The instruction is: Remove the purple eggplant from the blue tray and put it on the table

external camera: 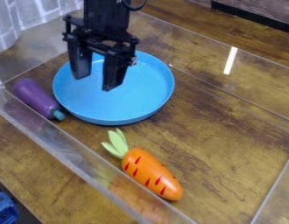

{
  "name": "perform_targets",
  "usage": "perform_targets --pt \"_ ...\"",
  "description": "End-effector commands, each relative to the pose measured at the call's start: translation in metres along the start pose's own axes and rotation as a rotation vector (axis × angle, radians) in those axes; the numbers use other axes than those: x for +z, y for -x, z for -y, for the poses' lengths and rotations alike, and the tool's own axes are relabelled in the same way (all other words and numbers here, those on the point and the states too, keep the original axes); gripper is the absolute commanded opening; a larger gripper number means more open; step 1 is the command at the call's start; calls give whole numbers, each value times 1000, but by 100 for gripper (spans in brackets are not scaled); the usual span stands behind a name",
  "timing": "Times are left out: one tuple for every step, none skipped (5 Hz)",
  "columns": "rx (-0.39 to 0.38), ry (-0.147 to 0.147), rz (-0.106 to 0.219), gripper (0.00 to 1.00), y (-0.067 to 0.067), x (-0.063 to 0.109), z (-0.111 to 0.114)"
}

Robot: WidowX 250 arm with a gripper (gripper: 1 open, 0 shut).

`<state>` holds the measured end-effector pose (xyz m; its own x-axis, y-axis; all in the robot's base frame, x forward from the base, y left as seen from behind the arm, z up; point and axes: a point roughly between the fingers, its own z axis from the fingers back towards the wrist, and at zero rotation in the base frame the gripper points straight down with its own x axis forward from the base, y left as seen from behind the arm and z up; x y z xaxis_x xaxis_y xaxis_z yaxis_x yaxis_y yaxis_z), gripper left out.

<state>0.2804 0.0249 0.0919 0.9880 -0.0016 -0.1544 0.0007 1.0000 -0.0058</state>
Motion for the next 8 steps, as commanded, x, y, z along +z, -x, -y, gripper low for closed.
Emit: perform_targets --pt "-5 -8 22 100 -3 0 -13" --pt "-9 -8 13 100 -4 -5 -16" --pt "-14 -9 5 100 -6 -11 -20" --pt "-21 -10 -2 100 -8 -16 -24" --pt "-43 -16 -3 100 -10 -20 -32" --pt "-59 -19 -7 100 -13 -25 -36" --pt "-78 -23 -8 100 -15 -30 -42" --pt "-119 -33 -7 100 -17 -35 -50"
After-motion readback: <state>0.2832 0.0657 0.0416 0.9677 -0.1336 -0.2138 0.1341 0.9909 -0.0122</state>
